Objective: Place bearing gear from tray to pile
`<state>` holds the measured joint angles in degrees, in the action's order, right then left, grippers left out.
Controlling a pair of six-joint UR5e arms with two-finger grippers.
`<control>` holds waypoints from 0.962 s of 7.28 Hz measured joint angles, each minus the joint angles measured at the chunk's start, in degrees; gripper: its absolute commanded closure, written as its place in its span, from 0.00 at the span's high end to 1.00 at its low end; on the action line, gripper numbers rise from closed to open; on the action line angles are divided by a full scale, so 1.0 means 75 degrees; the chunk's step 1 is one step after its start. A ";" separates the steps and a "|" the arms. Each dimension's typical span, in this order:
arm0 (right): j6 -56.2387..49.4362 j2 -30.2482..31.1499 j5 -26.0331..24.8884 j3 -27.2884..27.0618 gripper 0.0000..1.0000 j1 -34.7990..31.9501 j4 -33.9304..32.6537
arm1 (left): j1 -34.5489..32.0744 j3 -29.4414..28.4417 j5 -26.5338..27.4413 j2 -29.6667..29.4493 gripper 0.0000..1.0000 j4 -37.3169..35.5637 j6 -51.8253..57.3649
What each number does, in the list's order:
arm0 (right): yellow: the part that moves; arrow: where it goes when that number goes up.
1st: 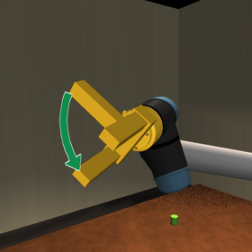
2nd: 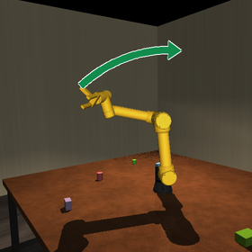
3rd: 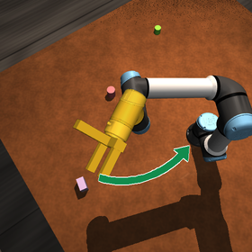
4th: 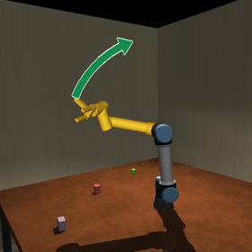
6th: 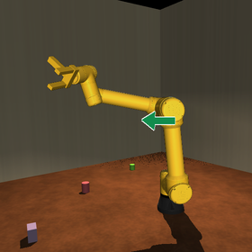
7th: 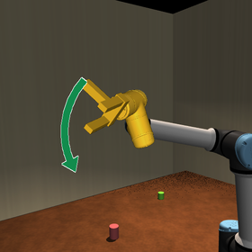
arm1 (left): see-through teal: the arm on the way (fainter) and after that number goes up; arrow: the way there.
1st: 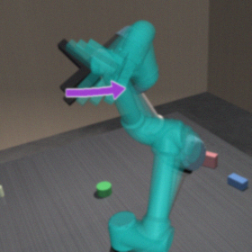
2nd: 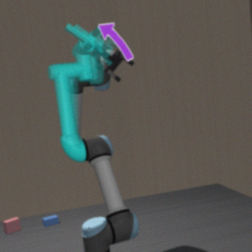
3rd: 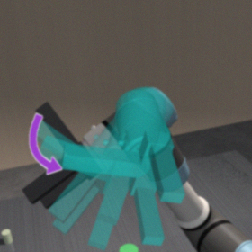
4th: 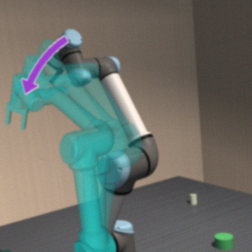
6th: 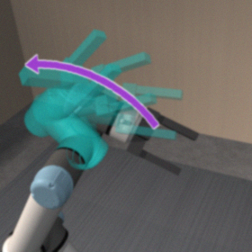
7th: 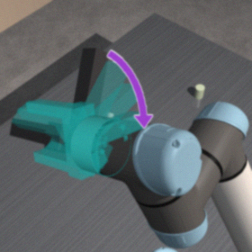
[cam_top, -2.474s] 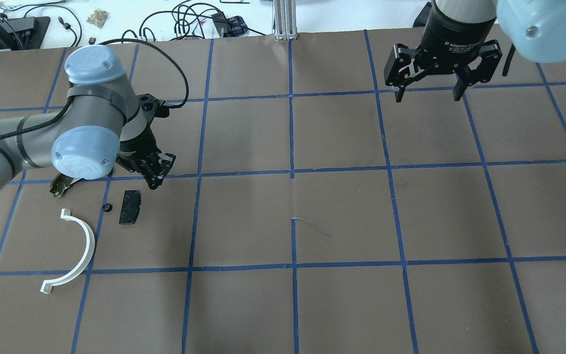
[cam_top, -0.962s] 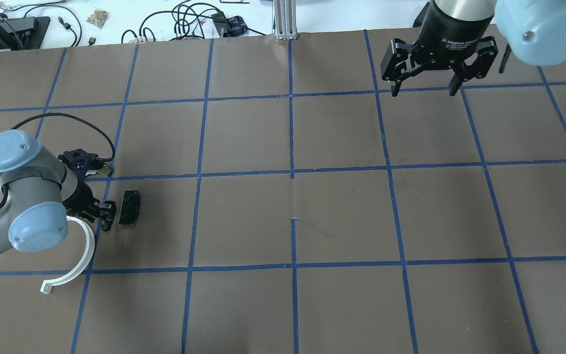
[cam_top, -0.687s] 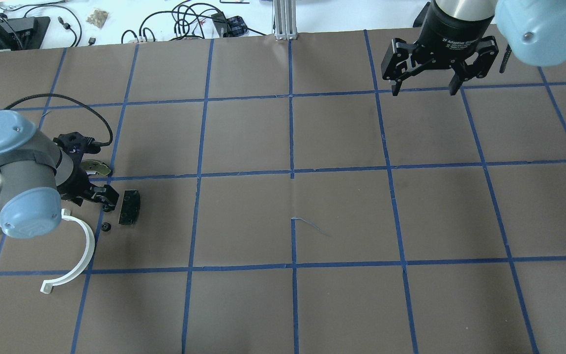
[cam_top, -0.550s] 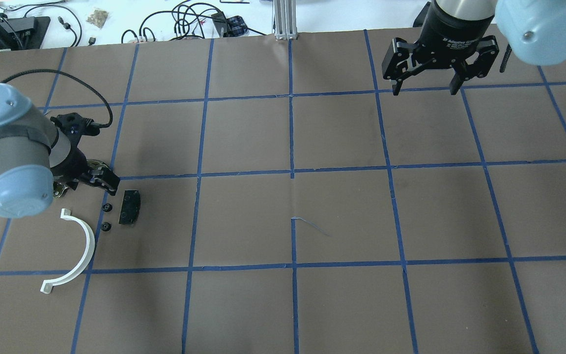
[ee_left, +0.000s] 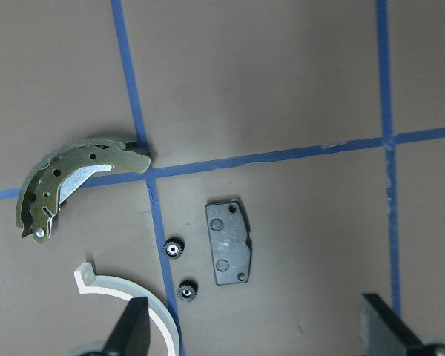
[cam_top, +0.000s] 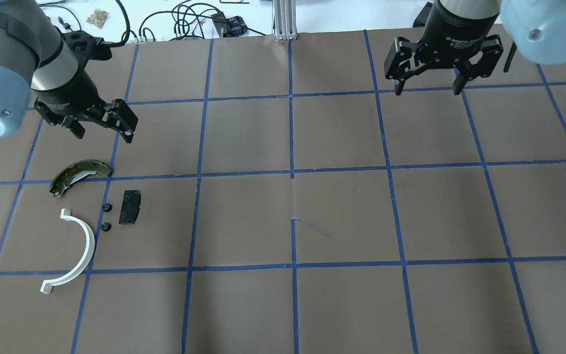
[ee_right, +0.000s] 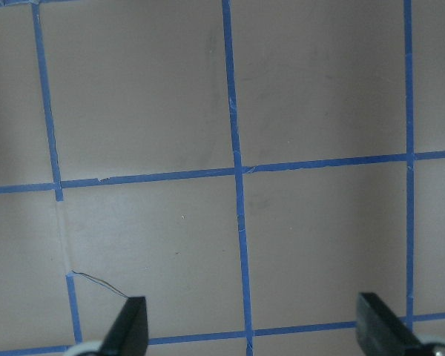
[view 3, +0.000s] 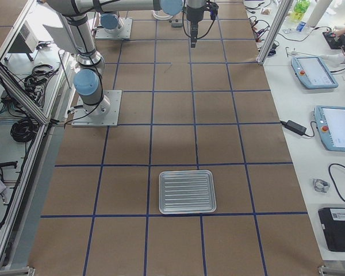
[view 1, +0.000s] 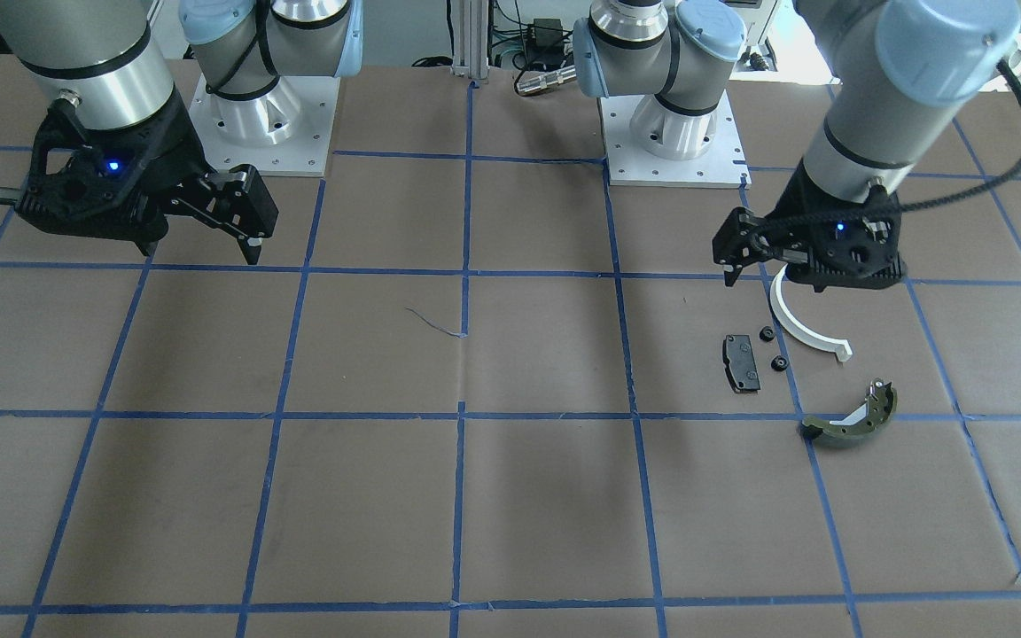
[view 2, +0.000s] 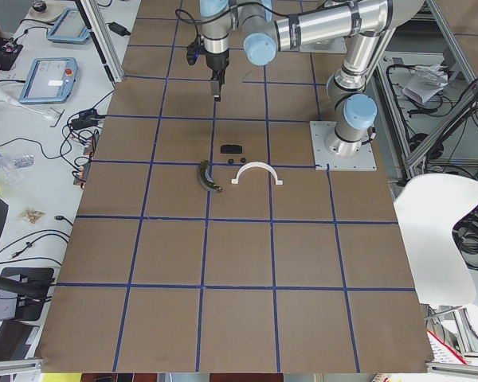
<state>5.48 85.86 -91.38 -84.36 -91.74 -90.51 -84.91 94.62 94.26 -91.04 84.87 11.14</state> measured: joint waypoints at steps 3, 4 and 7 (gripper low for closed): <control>-0.0053 0.0012 0.0023 0.0042 1.00 0.0008 0.0022 | -0.1044 -0.0386 -0.0111 0.0462 1.00 0.0754 -0.1368; -0.0050 0.0013 0.0032 0.0045 1.00 0.0009 0.0037 | -0.1107 -0.0421 -0.0356 0.0465 1.00 0.0795 -0.1471; -0.0047 0.0076 0.0022 0.0045 1.00 0.0009 0.0164 | -0.1104 -0.0471 -0.0627 0.0407 1.00 0.0810 -0.1432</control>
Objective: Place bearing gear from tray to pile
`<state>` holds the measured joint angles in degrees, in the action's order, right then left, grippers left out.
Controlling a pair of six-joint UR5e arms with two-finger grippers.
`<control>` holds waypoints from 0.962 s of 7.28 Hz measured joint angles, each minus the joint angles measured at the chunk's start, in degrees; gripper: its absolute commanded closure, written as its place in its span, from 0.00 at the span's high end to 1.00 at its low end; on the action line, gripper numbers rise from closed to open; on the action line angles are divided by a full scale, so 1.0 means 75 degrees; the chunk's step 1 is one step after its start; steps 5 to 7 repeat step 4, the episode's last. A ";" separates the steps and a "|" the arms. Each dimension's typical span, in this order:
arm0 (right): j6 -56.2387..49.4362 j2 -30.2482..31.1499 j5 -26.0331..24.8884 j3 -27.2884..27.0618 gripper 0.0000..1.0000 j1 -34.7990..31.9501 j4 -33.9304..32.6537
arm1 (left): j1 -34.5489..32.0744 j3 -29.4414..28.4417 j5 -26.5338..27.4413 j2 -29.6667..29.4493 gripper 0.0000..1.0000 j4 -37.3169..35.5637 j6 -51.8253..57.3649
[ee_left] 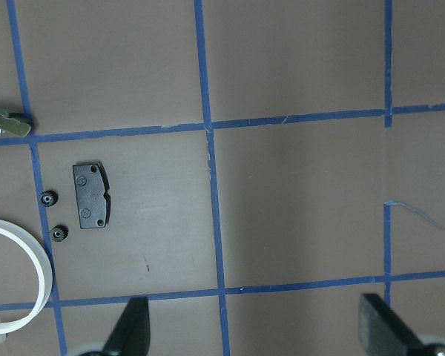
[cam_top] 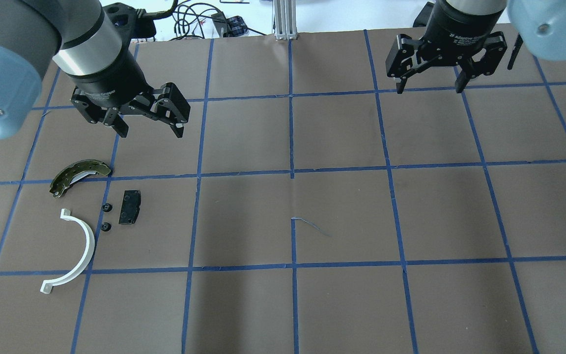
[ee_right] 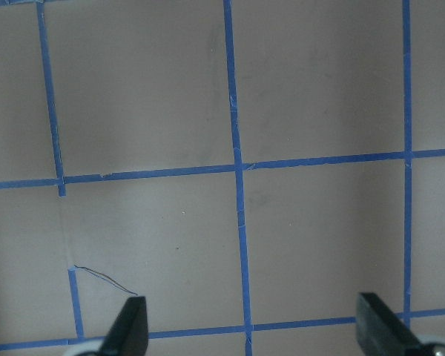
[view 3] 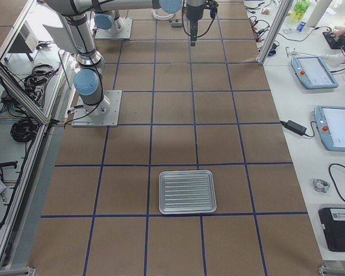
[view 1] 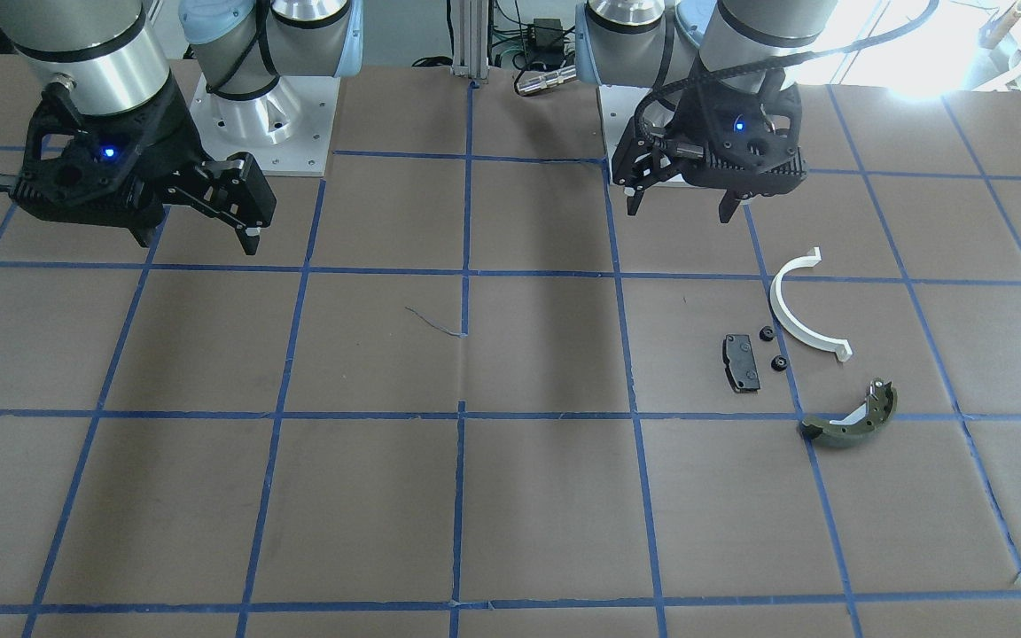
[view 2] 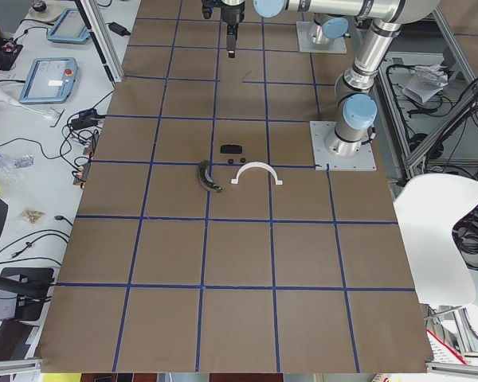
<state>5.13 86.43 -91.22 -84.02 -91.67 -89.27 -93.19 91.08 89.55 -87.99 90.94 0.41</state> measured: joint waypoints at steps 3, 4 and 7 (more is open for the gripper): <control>0.0006 0.0014 0.0001 -0.0007 1.00 0.0000 0.0059 | 0.0025 0.0092 0.0187 0.0066 1.00 -0.0018 0.0026; 0.0030 0.0017 0.0006 -0.0010 1.00 0.0000 0.0056 | 0.0026 0.0105 0.0172 0.0067 1.00 -0.0020 0.0028; 0.0030 0.0017 0.0006 -0.0010 1.00 0.0000 0.0056 | 0.0026 0.0105 0.0172 0.0067 1.00 -0.0020 0.0028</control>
